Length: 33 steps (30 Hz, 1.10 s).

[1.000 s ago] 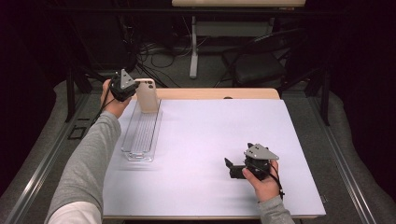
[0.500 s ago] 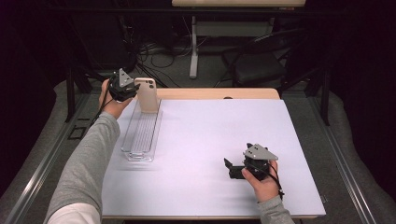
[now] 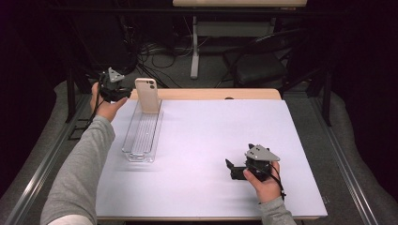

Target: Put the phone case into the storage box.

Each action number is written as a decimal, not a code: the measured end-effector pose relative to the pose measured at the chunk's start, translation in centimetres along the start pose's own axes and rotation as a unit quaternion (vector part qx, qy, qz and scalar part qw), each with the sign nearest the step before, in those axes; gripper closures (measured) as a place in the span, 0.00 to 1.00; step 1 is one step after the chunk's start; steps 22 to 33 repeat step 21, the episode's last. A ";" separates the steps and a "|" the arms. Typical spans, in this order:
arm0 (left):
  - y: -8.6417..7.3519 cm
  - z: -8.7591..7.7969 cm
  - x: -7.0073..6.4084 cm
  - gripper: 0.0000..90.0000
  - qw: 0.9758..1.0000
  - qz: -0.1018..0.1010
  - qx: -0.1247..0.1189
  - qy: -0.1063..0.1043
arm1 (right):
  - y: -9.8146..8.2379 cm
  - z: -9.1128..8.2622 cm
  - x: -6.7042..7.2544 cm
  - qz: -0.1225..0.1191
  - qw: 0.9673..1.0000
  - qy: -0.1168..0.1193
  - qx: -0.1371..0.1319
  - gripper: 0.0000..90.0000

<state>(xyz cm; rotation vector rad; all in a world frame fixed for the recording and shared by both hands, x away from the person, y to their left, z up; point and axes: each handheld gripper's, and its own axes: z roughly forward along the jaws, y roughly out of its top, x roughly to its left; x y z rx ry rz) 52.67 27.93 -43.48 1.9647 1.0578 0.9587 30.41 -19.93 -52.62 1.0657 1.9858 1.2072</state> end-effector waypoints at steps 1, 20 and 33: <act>-0.1 -0.5 0.0 0.52 1.000 -0.015 -0.008 -0.011 | 0.0 0.0 0.0 -0.001 1.000 0.000 0.000 0.00; -0.9 -6.3 -2.0 0.17 0.977 -0.117 -0.028 -0.178 | 0.1 -0.2 -0.2 0.001 1.000 -0.004 0.004 0.00; -1.0 -6.6 -2.2 0.17 0.976 -0.114 -0.025 -0.186 | 0.1 -0.3 -0.2 0.001 1.000 -0.005 0.003 0.00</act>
